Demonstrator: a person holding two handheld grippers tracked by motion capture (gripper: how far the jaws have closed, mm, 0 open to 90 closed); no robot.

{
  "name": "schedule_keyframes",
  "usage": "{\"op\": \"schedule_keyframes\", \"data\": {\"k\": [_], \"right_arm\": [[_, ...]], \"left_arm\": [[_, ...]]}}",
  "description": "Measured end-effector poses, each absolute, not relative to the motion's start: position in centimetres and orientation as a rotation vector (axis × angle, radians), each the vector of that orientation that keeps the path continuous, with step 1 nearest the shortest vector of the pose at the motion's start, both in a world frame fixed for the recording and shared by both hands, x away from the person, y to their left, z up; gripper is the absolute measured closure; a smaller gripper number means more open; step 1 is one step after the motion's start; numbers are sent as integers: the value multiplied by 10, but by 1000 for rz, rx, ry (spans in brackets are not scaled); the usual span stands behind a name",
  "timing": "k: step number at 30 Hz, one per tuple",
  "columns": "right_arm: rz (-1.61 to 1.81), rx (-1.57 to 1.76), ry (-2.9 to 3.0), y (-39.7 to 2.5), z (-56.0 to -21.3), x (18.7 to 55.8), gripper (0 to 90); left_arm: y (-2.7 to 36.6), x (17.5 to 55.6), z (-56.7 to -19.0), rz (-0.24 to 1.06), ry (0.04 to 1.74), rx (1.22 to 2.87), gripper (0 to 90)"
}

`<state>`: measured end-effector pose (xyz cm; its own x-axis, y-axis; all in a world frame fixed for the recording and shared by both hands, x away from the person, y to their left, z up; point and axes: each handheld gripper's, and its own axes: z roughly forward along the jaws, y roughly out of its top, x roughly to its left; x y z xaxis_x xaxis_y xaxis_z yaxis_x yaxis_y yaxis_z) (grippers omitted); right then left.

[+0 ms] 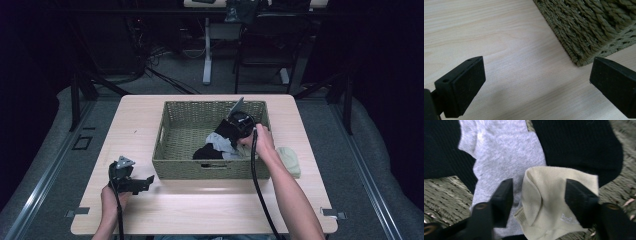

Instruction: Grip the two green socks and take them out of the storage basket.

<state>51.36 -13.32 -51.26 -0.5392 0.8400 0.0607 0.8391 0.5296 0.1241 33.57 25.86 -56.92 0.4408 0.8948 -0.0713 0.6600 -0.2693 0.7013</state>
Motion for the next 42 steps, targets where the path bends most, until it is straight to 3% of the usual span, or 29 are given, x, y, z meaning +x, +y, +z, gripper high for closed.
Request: {"op": "schedule_keyframes", "data": {"k": [2, 3, 5, 8, 28, 42], "right_arm": [[186, 1534, 2747, -133, -519, 515, 615], [186, 1534, 2747, -133, -519, 515, 615], [158, 1537, 2744, -134, -520, 514, 749], [178, 1538, 2735, -137, -511, 512, 810], [321, 1425, 2729, -149, -401, 494, 810], [325, 1381, 2735, -148, -347, 491, 809]], "left_arm": [[259, 336, -569, 449, 1299, 2026, 2], [259, 336, -569, 449, 1301, 2024, 2], [259, 336, -569, 450, 1303, 2026, 3], [259, 336, -569, 457, 1304, 2019, 2], [258, 336, -569, 442, 1300, 2029, 3], [258, 336, -569, 443, 1299, 2031, 2]]}}
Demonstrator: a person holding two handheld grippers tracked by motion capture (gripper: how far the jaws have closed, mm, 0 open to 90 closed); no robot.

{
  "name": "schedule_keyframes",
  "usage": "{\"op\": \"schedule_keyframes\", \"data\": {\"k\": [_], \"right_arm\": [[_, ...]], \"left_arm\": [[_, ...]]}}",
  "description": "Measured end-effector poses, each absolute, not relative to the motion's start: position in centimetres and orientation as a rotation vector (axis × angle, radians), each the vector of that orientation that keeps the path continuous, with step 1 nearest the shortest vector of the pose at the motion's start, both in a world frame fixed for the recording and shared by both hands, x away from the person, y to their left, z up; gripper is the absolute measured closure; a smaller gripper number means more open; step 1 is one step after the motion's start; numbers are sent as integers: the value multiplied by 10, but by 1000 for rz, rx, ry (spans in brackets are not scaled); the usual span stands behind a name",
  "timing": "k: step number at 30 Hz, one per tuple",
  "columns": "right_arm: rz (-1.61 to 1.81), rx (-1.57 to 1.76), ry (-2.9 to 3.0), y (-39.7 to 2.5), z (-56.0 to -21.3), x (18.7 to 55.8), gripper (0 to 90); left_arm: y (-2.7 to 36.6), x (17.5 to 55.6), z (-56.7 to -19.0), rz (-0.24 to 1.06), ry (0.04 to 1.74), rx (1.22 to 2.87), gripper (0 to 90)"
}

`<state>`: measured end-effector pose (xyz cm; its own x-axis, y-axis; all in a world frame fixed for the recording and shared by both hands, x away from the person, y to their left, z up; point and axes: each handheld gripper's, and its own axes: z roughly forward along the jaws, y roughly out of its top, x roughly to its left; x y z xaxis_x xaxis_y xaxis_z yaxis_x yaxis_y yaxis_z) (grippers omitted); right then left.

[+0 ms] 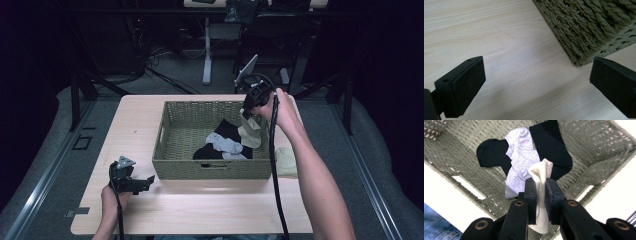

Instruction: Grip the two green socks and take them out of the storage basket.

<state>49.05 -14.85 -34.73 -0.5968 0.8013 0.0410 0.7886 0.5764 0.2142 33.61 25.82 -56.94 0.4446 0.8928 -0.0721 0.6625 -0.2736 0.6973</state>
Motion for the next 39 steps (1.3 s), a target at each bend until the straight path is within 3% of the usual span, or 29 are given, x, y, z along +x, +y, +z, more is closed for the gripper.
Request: {"op": "schedule_keyframes", "data": {"k": [24, 39], "right_arm": [[419, 1330, 2668, -159, -259, 470, 806], [465, 1401, 2564, -209, -233, 451, 802]], "left_arm": [[257, 336, -570, 447, 1297, 2027, 2], [257, 336, -570, 448, 1299, 2027, 2]]}}
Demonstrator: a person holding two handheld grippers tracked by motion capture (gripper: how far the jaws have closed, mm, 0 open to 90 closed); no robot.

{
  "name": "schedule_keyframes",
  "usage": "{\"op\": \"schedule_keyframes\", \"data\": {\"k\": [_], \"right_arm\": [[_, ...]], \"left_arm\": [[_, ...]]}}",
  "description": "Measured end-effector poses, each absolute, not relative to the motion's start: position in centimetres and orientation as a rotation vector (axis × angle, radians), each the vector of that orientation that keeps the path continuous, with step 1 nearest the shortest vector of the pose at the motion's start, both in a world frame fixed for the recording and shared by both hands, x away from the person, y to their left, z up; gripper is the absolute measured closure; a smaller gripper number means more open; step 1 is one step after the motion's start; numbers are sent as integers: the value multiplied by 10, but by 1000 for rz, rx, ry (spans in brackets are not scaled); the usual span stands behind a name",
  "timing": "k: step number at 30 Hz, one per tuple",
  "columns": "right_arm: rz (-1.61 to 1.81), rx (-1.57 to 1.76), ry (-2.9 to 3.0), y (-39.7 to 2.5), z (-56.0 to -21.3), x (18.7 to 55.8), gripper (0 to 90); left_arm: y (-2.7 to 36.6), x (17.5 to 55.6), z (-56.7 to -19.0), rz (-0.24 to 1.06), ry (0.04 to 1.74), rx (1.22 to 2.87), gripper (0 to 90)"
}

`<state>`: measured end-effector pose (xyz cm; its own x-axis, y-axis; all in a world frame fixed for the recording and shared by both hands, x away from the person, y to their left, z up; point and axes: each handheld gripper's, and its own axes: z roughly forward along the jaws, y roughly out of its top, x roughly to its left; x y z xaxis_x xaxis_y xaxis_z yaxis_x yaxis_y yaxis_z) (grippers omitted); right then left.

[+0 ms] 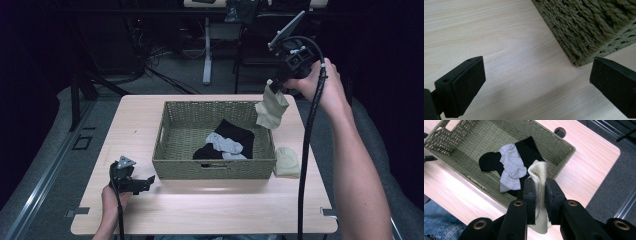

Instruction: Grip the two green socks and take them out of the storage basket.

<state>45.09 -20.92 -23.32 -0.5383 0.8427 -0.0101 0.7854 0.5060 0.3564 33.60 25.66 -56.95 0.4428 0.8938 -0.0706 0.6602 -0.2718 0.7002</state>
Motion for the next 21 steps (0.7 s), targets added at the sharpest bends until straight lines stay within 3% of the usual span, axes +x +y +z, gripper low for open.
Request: {"op": "schedule_keyframes", "data": {"k": [9, 21], "right_arm": [[473, 1504, 2486, -251, -234, 442, 801], [413, 1607, 2441, -289, -277, 444, 801]], "left_arm": [[256, 336, -570, 446, 1303, 2027, 2], [257, 336, -570, 448, 1301, 2034, 3]]}}
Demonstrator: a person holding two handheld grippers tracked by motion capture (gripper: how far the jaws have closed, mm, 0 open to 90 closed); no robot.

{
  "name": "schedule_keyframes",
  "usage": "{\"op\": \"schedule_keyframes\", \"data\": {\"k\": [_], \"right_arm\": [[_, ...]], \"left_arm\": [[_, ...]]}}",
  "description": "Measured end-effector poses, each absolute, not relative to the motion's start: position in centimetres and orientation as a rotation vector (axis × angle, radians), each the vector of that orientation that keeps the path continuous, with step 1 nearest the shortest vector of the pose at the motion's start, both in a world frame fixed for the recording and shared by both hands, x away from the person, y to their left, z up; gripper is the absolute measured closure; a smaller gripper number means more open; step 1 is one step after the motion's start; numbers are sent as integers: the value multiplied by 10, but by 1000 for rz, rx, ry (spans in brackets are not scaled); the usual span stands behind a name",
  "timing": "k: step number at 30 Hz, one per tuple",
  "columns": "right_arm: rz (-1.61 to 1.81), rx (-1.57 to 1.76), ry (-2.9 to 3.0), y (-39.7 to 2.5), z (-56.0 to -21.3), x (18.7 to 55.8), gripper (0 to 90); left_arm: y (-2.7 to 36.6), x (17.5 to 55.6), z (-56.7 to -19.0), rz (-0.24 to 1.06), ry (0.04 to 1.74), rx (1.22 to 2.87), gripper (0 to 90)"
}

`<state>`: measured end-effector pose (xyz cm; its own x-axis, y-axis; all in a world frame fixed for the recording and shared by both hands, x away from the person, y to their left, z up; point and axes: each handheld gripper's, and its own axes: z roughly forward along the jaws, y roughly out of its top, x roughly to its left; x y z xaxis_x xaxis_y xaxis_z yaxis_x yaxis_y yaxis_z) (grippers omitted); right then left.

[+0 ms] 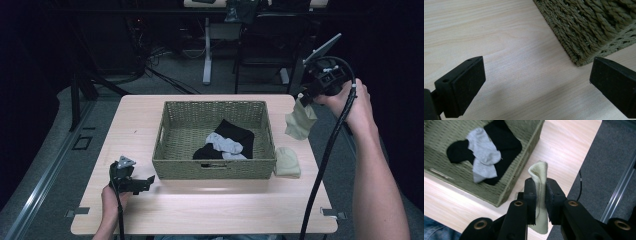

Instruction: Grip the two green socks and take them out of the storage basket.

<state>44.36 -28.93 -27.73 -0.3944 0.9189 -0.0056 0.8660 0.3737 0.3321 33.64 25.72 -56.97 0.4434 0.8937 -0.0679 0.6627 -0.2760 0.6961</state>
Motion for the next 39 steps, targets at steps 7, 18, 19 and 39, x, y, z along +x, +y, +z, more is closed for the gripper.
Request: {"op": "schedule_keyframes", "data": {"k": [7, 18, 19, 39], "right_arm": [[364, 1651, 2439, -302, -325, 449, 799], [395, 1709, 2473, -310, -391, 456, 798], [399, 1715, 2482, -311, -395, 457, 797], [460, 1863, 2509, -302, -511, 468, 772]], "left_arm": [[257, 336, -570, 451, 1303, 2030, 3], [257, 336, -570, 451, 1304, 2030, 2], [257, 336, -570, 452, 1303, 2033, 3], [257, 336, -570, 458, 1300, 2031, 2]]}}
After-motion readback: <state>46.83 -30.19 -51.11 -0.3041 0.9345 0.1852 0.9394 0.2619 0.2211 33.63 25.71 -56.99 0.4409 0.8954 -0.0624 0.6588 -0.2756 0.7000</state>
